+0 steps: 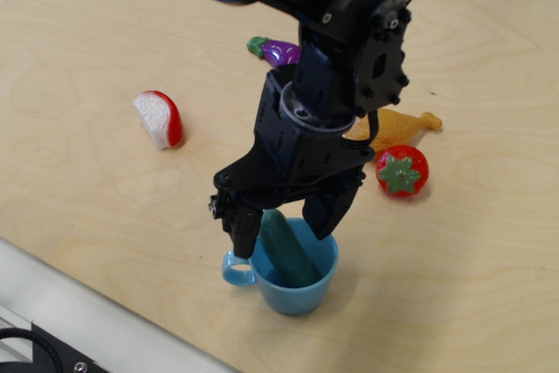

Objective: Take cucumber out of cup

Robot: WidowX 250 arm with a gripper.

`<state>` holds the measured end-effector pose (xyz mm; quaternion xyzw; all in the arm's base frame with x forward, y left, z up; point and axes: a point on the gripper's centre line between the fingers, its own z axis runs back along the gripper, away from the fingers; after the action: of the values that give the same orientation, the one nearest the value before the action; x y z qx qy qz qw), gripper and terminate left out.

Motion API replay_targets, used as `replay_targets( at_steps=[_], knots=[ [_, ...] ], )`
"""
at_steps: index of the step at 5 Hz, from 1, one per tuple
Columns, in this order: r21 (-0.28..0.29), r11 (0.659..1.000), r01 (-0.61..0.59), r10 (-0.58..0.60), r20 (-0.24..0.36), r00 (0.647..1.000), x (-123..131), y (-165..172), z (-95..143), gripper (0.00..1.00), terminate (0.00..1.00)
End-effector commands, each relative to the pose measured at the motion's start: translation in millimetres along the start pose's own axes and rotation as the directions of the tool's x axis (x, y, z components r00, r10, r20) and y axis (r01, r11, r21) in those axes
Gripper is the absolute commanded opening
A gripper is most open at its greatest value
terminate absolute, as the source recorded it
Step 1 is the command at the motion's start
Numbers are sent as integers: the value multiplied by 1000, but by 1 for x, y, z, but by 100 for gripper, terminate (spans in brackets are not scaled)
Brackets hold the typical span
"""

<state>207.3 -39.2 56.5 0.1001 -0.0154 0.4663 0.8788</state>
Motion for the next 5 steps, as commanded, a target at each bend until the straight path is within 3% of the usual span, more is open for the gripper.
replay_targets(
  at_steps=[1, 3, 5],
  knots=[
    [-70, 997, -17, 17, -13, 1000, 3, -9, 1, 0, 0],
    [-82, 996, -19, 18, -13, 1000, 4, -8, -1, 0, 0],
    [-105, 994, -15, 16, 10, 1000, 6, 0, 26, 0, 0]
  ],
)
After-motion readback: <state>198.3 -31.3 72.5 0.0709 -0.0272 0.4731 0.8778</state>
